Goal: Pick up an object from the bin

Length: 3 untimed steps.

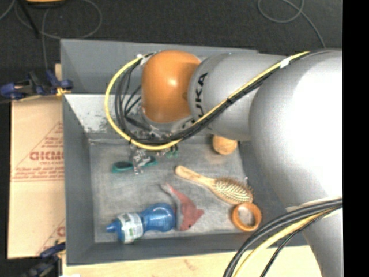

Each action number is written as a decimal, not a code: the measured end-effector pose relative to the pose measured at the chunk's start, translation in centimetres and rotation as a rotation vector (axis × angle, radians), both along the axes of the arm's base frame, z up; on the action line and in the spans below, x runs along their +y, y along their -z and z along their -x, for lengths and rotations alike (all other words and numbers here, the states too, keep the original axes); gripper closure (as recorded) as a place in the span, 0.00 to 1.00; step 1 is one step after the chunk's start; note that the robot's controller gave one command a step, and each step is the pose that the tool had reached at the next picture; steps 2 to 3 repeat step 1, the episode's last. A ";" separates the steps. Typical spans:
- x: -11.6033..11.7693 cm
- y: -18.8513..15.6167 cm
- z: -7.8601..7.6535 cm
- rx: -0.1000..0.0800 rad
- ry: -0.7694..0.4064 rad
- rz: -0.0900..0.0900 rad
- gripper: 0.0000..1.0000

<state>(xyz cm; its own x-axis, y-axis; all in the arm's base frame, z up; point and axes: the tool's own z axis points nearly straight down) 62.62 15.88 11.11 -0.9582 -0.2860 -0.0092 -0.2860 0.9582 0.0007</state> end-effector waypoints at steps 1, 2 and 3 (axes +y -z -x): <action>0.0 -0.5 0.1 0.002 0.000 0.000 1.00; 0.0 -0.5 0.1 0.002 0.000 0.000 1.00; 0.0 -0.5 0.1 0.002 0.000 0.000 1.00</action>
Offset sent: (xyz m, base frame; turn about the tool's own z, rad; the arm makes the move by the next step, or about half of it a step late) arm -0.0002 0.0002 0.0821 0.0000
